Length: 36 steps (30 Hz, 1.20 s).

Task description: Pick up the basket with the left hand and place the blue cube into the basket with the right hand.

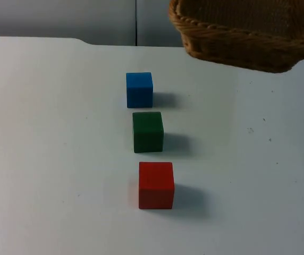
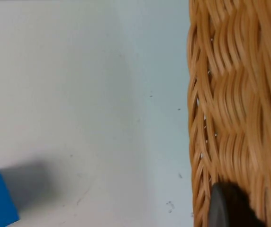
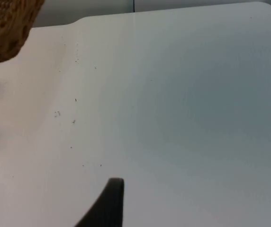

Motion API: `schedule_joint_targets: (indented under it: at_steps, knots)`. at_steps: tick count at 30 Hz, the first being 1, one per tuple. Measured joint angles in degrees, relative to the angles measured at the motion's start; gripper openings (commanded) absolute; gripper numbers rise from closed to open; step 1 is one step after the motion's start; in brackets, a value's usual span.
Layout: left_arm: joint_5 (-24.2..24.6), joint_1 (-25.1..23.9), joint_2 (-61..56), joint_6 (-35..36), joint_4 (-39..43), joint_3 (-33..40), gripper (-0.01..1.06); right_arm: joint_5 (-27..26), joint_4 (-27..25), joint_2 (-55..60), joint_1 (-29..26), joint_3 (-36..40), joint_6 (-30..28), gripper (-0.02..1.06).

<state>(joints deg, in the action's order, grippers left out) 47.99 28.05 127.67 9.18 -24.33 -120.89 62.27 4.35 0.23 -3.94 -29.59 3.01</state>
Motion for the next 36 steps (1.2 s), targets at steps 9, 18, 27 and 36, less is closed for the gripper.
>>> schedule_joint_targets:
  at_steps: [9, 18, 27, 36]
  knots:
    - [-8.4, -8.1, -14.2, -11.5, -7.2, 28.2, 0.0, 0.0, 0.0, 0.0, 0.0, 0.0, 0.0, 1.0]
    - [-10.0, -20.9, -31.2, -28.6, -17.8, 52.5, 0.0, 0.0, 0.0, 0.0, 0.0, 0.0, 0.0, 1.0]
    - [-3.1, -39.2, -41.3, -44.4, -23.1, 68.2, 0.0, 0.0, 0.0, 0.0, 0.0, 0.0, 0.0, 1.0]
    - [1.6, -49.4, -43.9, -54.7, -28.1, 74.9, 0.0, 0.0, 0.0, 0.0, 0.0, 0.0, 0.0, 1.0]
